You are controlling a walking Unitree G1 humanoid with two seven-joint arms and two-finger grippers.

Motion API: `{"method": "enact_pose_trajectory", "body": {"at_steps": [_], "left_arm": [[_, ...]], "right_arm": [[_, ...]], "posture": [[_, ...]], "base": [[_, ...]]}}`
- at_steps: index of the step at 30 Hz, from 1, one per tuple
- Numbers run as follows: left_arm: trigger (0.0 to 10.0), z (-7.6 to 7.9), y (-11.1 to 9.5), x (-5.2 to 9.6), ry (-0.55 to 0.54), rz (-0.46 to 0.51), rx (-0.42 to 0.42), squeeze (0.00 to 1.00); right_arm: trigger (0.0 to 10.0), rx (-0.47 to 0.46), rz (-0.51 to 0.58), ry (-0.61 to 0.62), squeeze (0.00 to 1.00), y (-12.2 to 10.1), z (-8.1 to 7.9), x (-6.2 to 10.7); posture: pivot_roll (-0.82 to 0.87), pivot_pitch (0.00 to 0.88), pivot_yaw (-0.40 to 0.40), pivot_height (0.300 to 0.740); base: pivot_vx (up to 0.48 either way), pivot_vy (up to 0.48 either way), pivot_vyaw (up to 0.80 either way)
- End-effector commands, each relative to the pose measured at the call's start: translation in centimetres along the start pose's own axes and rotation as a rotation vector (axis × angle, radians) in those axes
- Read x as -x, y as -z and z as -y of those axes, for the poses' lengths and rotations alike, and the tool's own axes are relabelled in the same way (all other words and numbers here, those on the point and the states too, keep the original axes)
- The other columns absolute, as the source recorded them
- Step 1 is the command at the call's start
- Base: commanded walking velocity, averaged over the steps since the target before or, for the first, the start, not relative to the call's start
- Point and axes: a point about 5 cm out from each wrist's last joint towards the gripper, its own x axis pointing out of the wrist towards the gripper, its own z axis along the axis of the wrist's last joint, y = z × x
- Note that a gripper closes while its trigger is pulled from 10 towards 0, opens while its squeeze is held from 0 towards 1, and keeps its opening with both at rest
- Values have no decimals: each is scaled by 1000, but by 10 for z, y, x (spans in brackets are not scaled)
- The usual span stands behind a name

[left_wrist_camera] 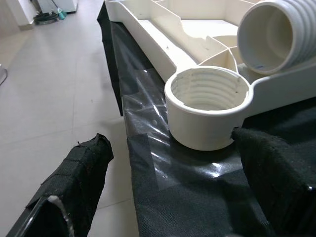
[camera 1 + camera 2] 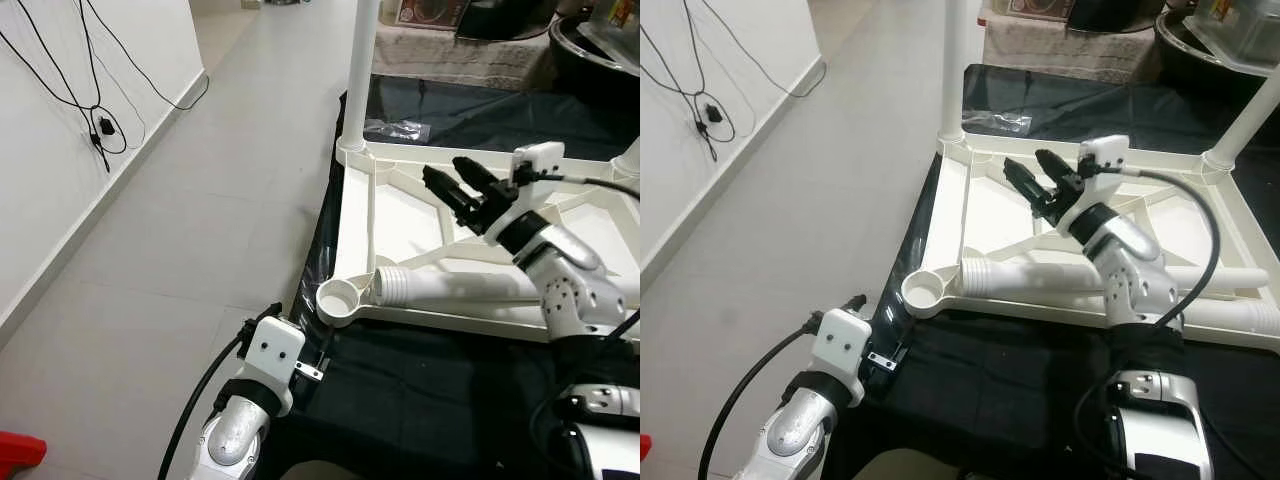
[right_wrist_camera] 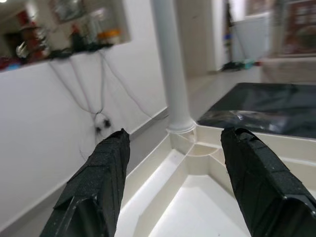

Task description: Building children table

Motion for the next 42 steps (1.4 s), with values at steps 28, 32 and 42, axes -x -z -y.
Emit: {"method": "enact_pose_trajectory", "body": {"at_steps": [28,32,42], "left_arm": [[10000,-36,-63,-2,-183,238,-166,0],[10000,-35,-66,-8,-157,240,-170,0],[10000,-33,-69,-21,-86,252,-242,0]], "right_arm": [[10000,154,124,161,0,15,-87,23],[10000,170,114,180,0,16,-90,24],[10000,188,106,221,0,18,-88,25]], "posture": [[67,135,-39,740],[68,128,-40,740],[56,98,-25,740]], "base": [[0,0,0],[0,0,-284],[0,0,-777]]}}
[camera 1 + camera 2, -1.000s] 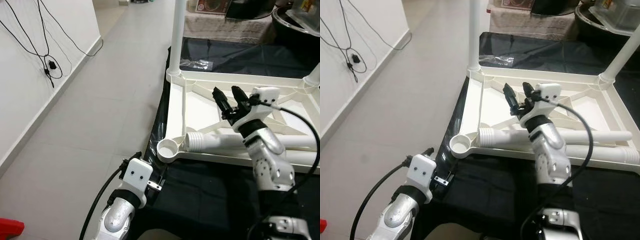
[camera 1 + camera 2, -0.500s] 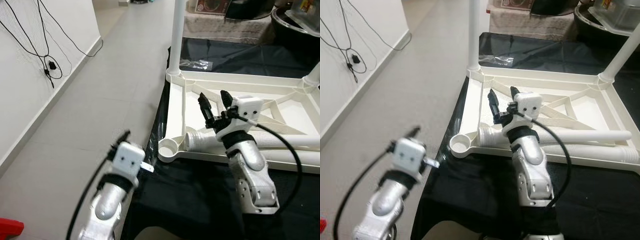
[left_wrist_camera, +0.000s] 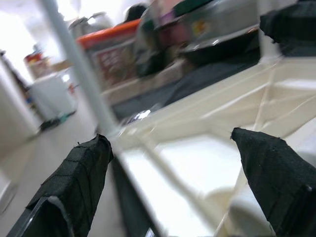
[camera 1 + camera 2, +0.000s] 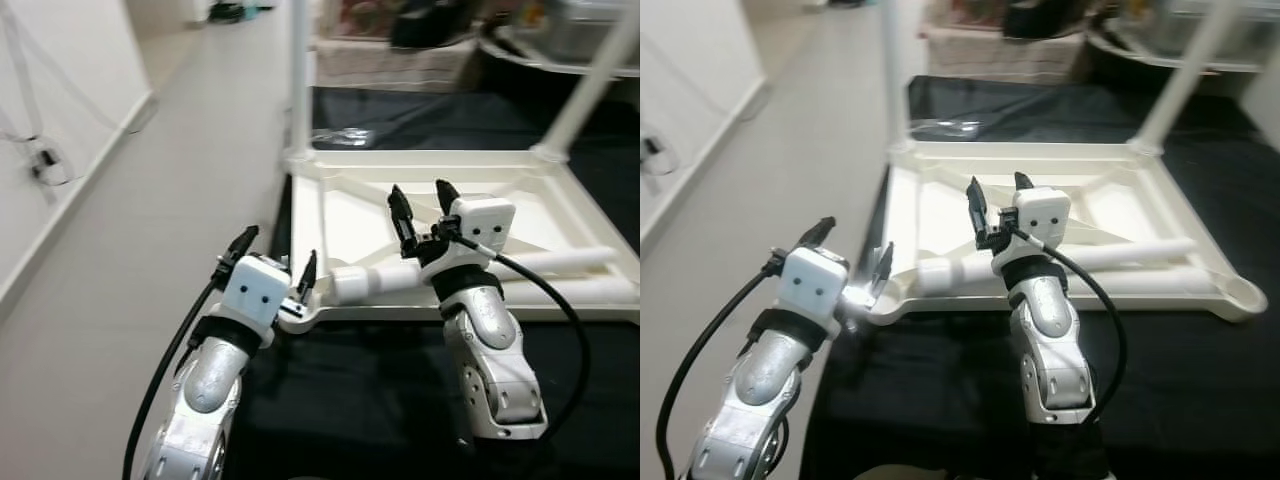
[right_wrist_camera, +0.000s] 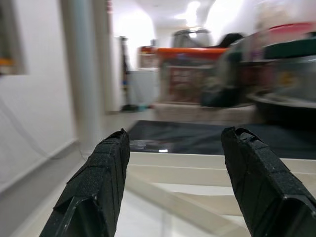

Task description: Building children table

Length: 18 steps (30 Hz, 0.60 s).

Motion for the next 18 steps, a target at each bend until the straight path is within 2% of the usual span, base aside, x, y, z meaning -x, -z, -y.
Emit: {"method": "enact_pose_trajectory", "body": {"at_steps": [1,3,5,7,8,10,12,15,17,18], "left_arm": [[10000,0,5,2,3,-24,-21,0],[10000,0,6,0,5,-22,-33,0],[10000,-2,8,-2,-2,-38,-40,0],[10000,-3,9,-2,-6,-48,-36,0],[10000,-6,12,-3,-46,-75,37,0],[10000,-11,14,-5,-74,-93,66,0],[10000,-9,16,-4,-45,-100,23,0],[10000,-7,19,-2,-19,-113,18,0],[10000,-7,19,-2,-20,-118,8,0],[10000,-9,20,-2,-36,-124,28,0]], "right_arm": [[10000,8,-13,7,0,3,0,3],[10000,12,-10,6,0,3,0,3],[10000,12,-2,-3,0,3,-3,4],[10000,8,-1,-5,0,3,-4,4],[10000,8,-2,-4,0,4,-5,4],[10000,1,-11,0,0,6,-5,4],[10000,-2,-17,8,0,8,-5,4],[10000,-2,-21,14,0,9,-3,4],[10000,0,-23,19,0,9,-2,4],[10000,-1,-24,23,0,9,-2,4]], "posture": [[56,98,-25,740],[56,98,-23,740],[60,99,-24,740],[60,99,-24,740],[61,102,-23,740],[62,104,-23,740],[65,106,-23,740],[67,113,-21,740],[68,114,-21,740],[68,116,-17,740]], "base": [[0,0,-800],[0,0,-781],[0,0,0],[0,-382,0],[0,-465,0],[0,-469,0],[0,-469,0],[0,-467,0],[0,-266,0],[0,0,0]]}}
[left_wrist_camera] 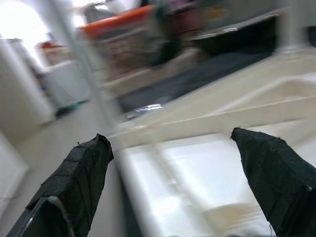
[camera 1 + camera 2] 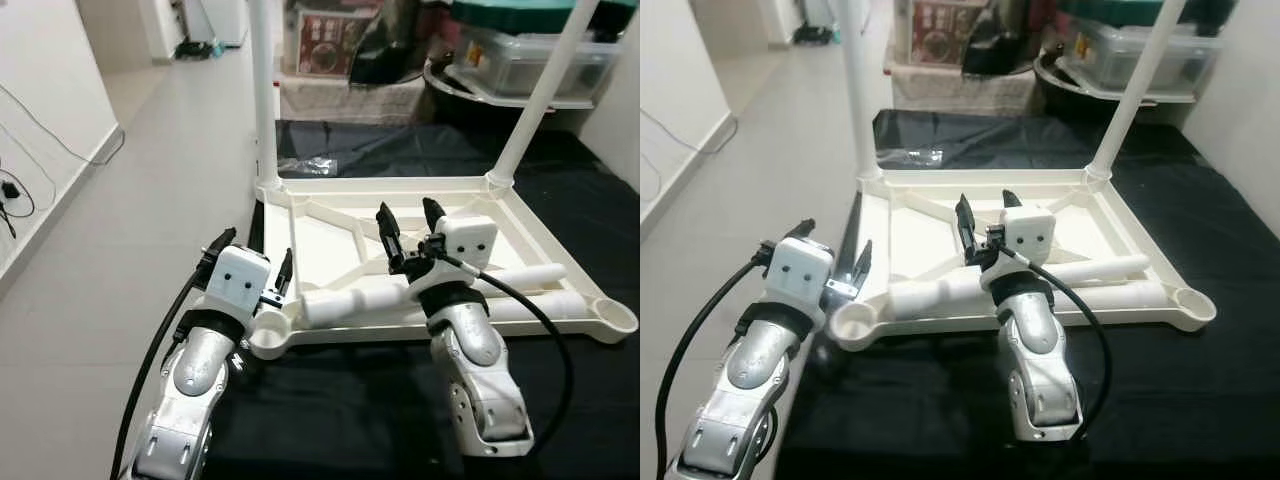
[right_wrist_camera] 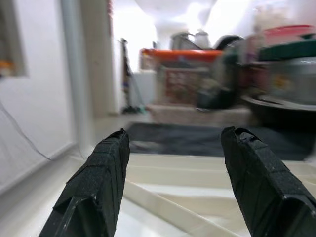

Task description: Building children table

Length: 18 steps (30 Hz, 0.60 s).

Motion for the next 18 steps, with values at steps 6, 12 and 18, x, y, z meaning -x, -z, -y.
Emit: {"method": "enact_pose_trajectory", "body": {"at_steps": [6,12,18], "left_arm": [[10000,-12,2,-2,-34,-19,1,0],[10000,-31,0,-13,52,-40,-91,0],[10000,-47,-5,-29,206,-40,-145,0]], "right_arm": [[10000,11,14,27,0,-1,4,0],[10000,8,6,29,0,1,3,1],[10000,5,6,30,0,1,3,1]], "posture": [[73,120,-17,740],[86,136,-18,740],[98,149,-11,740]], "base": [[0,0,0],[0,0,0],[0,0,0]]}}
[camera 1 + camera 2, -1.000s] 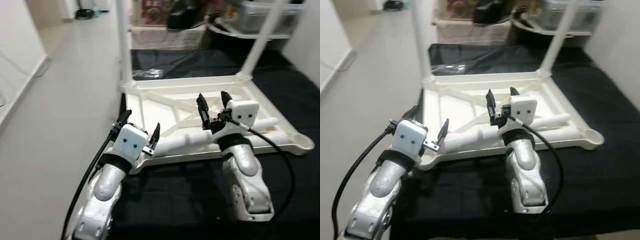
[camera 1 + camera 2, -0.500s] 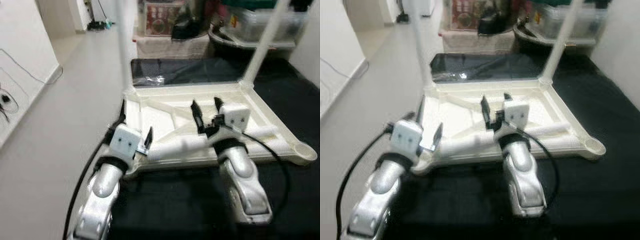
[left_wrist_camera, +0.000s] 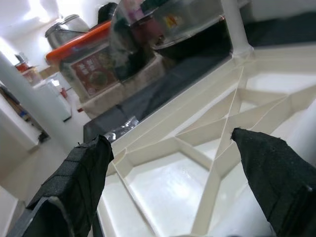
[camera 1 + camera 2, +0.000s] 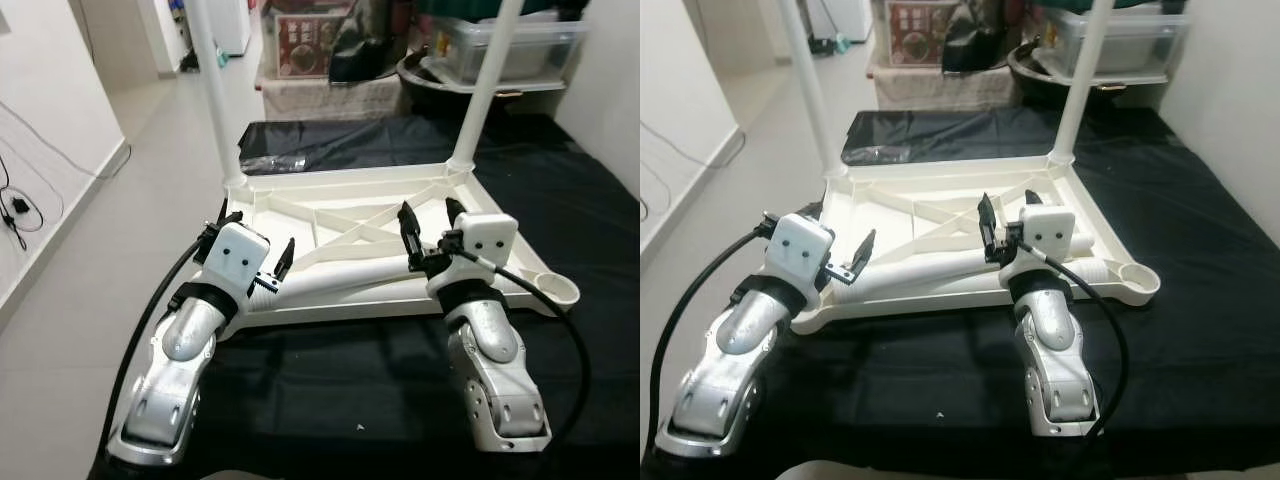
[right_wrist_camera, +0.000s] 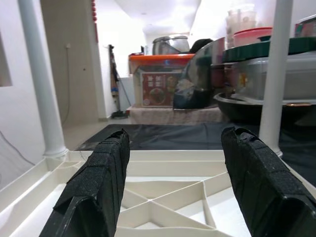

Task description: Building children table

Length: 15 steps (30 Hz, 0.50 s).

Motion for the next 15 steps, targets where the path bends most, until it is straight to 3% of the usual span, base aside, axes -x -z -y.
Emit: {"method": "enact_pose_trajectory", "body": {"at_steps": [1,3,4,5,6,8,9,10,12,15], "left_arm": [[10000,-6,7,-5,106,-33,3,0],[10000,-10,7,-8,156,-41,-1,0],[10000,-12,10,-13,253,-65,-1,0],[10000,-12,10,-13,253,-65,-1,0],[10000,-14,11,-16,326,-73,-7,251],[10000,-17,14,-18,389,-89,-4,251],[10000,-23,15,-23,437,-100,0,694],[10000,-30,15,-30,457,-104,4,1000],[10000,-30,15,-30,457,-104,4,1000],[10000,-41,10,-43,539,-122,12,1000]], "right_arm": [[10000,3,0,-2,0,2,-3,1],[10000,2,-1,-2,0,2,-3,1],[10000,1,-4,-1,0,2,-4,1],[10000,1,-4,-1,0,2,-4,1],[10000,0,-7,-2,0,3,-5,1],[10000,-2,-9,-5,0,3,-6,2],[10000,-3,-13,-8,0,3,-7,2],[10000,-4,-15,-9,0,4,-7,3],[10000,-4,-15,-9,0,4,-7,3],[10000,-5,-22,-9,0,4,-8,6]], "posture": [[99,149,-10,740],[100,154,-11,740],[105,161,-11,740],[105,161,-11,740],[107,168,-6,740],[106,169,-5,740],[105,177,1,740],[109,185,6,740],[109,185,6,740],[108,196,21,740]], "base": [[0,0,0],[0,0,0],[0,0,0],[0,0,0],[0,0,0],[0,0,0],[0,0,0],[0,0,0],[0,0,0],[0,0,0]]}}
